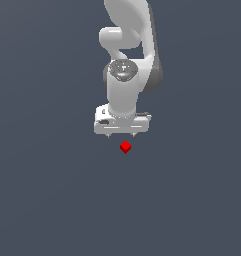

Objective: Pick up the red cube and move it to a goal position.

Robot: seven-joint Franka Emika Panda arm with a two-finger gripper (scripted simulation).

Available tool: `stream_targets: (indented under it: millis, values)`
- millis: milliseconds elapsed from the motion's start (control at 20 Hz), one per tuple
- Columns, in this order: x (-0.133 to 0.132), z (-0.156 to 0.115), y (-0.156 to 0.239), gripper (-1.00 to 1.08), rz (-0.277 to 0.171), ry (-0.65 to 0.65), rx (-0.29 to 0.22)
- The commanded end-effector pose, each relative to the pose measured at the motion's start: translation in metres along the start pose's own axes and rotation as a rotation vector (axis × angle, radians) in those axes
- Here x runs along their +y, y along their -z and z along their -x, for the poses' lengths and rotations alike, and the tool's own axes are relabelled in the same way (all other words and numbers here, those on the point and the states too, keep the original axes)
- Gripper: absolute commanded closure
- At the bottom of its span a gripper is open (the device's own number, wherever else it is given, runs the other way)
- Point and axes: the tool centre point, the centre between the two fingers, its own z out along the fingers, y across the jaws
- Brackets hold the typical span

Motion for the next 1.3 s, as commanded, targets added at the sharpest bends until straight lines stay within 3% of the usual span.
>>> stream_targets:
  millis: [0,600,1250]
  values:
    - [0.000,0.000,0.000,-0.92,0.000,0.000,0.000]
    - [-0.006,0.003,-0.023,-0.92,0.000,0.112,0.006]
    - [-0.021,0.014,-0.095,-0.92,-0.001,0.466,0.025]
